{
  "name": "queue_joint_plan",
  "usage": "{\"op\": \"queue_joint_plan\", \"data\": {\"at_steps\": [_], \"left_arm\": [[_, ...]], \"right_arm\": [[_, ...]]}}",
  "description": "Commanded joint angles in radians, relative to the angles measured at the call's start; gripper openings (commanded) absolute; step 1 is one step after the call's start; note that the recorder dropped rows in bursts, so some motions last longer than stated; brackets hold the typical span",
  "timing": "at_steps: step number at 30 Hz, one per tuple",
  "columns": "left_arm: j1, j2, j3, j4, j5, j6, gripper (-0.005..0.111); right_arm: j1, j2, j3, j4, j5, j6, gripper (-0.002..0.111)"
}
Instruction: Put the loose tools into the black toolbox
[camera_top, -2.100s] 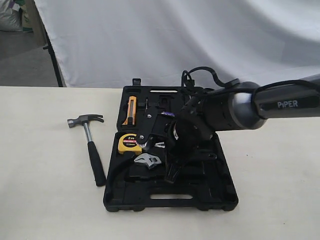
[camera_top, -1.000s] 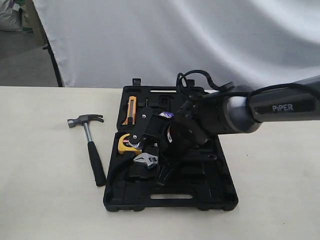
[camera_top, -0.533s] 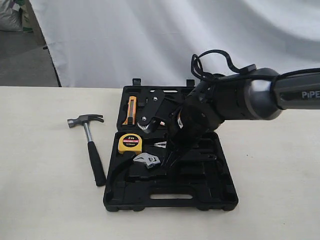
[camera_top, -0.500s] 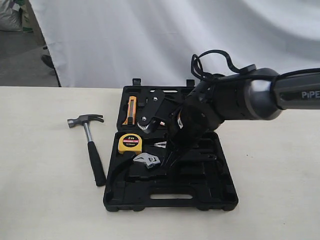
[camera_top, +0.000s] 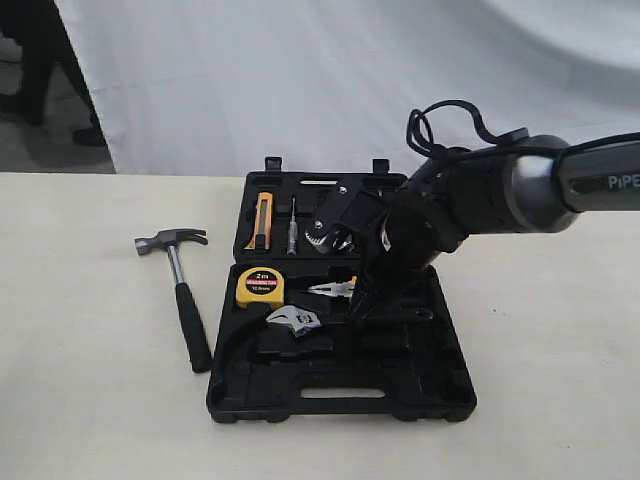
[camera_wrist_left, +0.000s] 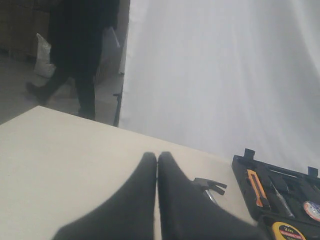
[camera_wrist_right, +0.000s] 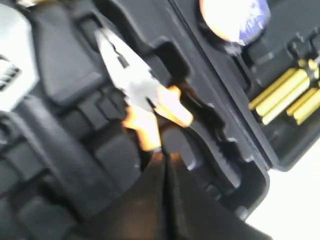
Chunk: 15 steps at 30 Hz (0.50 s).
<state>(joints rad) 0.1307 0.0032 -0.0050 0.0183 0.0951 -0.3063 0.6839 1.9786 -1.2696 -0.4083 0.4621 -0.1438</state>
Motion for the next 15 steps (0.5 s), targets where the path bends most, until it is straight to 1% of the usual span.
{"op": "queue_joint_plan", "data": {"at_steps": [1,15], "left_arm": [[0.025,-0.003,-0.003,0.004,-0.007,-0.005,0.001],[0.025,-0.003,-0.003,0.004,-0.007,-0.005,0.001]], "right_arm": [[-0.019,0.037,0.003,-0.001,-0.017,-0.009,0.0],[-0.018,0.051,0.003,0.014,-0.02,-0.009,0.0]]}}
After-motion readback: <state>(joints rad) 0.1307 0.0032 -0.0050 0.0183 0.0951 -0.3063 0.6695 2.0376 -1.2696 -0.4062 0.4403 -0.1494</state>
